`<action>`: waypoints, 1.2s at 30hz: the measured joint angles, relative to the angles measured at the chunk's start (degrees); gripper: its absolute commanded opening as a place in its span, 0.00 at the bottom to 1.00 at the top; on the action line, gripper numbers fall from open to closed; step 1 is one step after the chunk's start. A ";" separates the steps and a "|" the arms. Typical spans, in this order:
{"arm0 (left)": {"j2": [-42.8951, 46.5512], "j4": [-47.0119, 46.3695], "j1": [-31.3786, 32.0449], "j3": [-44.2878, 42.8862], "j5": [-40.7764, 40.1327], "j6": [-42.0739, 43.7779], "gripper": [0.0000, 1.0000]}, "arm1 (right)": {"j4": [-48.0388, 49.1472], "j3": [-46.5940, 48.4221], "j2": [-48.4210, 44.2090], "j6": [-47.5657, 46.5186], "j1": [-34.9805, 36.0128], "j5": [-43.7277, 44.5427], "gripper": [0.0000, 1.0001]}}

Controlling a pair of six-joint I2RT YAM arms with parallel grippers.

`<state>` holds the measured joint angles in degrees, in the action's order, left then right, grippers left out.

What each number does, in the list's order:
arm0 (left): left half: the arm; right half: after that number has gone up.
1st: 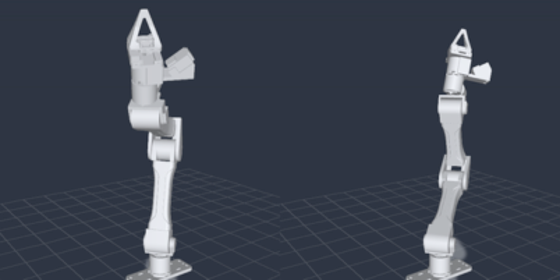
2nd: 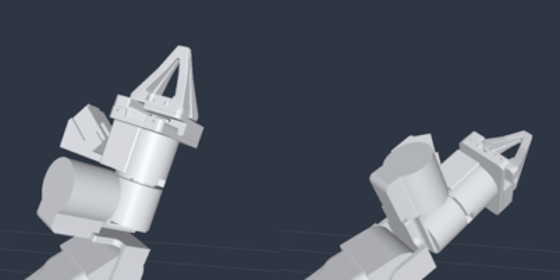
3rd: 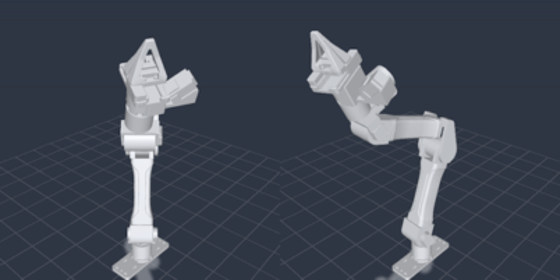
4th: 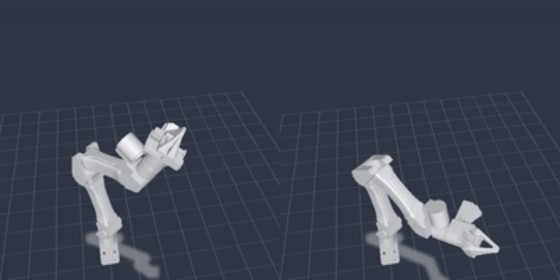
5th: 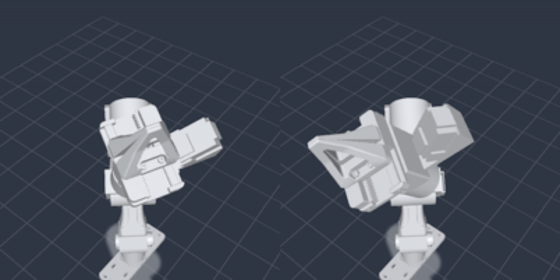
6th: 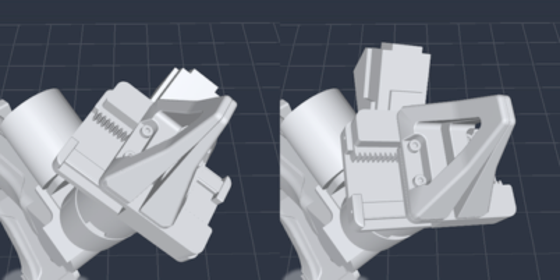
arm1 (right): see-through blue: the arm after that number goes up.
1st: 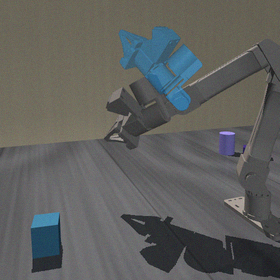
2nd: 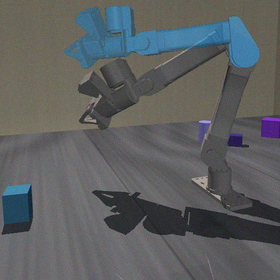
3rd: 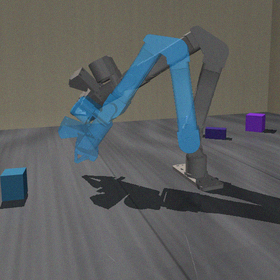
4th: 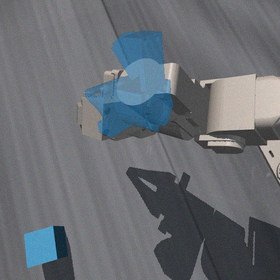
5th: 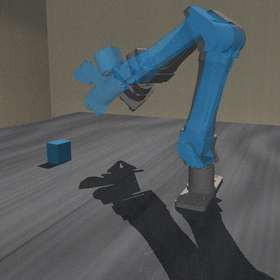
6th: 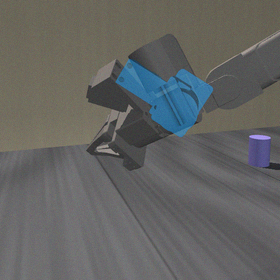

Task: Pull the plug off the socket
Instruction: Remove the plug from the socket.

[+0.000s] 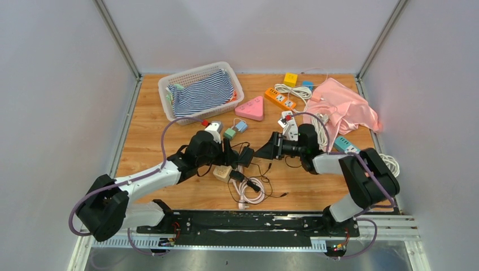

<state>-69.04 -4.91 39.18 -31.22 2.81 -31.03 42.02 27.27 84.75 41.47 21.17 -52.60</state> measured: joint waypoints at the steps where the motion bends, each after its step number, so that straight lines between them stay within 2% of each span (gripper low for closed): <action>1: 0.04 -0.20 0.00 0.13 0.00 -0.09 0.00 | 2.10 0.09 1.77 1.44 0.76 0.15 0.78; 9: 0.04 -2.03 -0.20 1.03 0.22 -0.90 0.00 | 13.27 0.85 12.57 9.20 5.90 0.63 0.71; 16: 0.46 -3.32 -0.76 1.95 0.50 -2.01 0.00 | 18.67 3.13 16.46 12.94 8.02 1.66 0.55; 22: 0.74 -4.39 -0.83 2.64 0.70 -2.21 0.00 | 21.94 4.20 19.98 15.87 8.66 1.84 0.54; 25: 1.01 -4.76 -0.87 2.97 0.76 -2.32 0.00 | 22.56 4.24 20.15 16.39 8.90 1.86 0.39; 26: 1.05 -4.87 -0.87 3.06 0.79 -2.40 0.00 | 22.64 4.31 20.31 16.90 8.90 1.86 0.29; 28: 1.14 -4.85 -0.87 3.06 1.01 -2.34 0.00 | 22.73 4.68 20.65 19.30 8.90 1.60 0.02; 33: 1.40 -4.92 -1.11 3.19 0.22 -2.45 0.00 | 19.98 6.14 20.63 20.41 8.83 1.51 0.00; 36: 1.75 -5.27 -1.05 3.52 -0.07 -3.08 0.00 | 14.40 6.01 17.51 18.01 8.66 1.70 0.00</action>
<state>-67.29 -10.17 38.13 -27.70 2.74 -34.11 56.42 33.28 102.26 59.48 29.82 -50.89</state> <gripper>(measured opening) 0.597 0.364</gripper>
